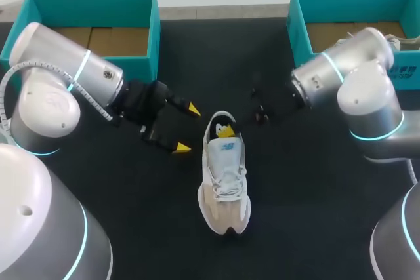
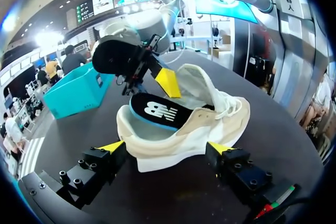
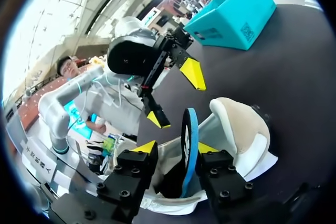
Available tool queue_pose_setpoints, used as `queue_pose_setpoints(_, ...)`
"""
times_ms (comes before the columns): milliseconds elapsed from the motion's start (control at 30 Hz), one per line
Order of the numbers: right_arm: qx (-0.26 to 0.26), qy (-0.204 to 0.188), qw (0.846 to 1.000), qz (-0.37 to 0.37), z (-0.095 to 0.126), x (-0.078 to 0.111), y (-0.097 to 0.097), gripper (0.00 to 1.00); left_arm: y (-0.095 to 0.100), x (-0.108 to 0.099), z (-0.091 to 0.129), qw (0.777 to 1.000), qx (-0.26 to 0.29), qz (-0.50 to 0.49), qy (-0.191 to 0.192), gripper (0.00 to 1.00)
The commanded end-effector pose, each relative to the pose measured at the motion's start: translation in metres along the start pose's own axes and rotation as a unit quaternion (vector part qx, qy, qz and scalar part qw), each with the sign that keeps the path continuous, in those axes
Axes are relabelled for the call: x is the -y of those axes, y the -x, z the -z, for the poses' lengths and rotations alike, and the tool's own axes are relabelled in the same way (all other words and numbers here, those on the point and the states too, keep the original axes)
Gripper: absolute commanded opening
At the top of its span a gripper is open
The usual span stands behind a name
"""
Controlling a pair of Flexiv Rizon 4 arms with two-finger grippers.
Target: Take the shoe out of the shoebox, open the shoe tongue, remove and reinsert the insole, then place the shoe into the shoebox
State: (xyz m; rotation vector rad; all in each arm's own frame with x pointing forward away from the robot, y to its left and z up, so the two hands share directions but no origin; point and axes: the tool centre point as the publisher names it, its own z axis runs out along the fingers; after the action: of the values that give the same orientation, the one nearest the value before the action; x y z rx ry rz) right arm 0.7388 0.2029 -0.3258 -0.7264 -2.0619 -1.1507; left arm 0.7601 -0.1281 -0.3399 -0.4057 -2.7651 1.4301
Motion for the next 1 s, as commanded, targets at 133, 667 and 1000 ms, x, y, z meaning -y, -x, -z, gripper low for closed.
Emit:
queue_pose_setpoints(133, -0.002, -0.009, 1.0, 0.009, -0.003, -0.006, -0.002, 0.43, -0.001, -0.001, 0.0, 1.0, -0.001, 0.001, 0.0, 1.0)
queue_pose_setpoints(667, 0.014, -0.021, 0.999, 0.047, 0.009, -0.031, -0.013, 0.45, -0.002, -0.003, 0.001, 1.0, 0.001, 0.004, -0.002, 1.0)
queue_pose_setpoints(1000, 0.018, -0.031, 0.996, 0.082, 0.021, -0.057, 0.0, 0.46, -0.005, 0.002, 0.011, 1.0, 0.001, 0.0, -0.001, 1.0)
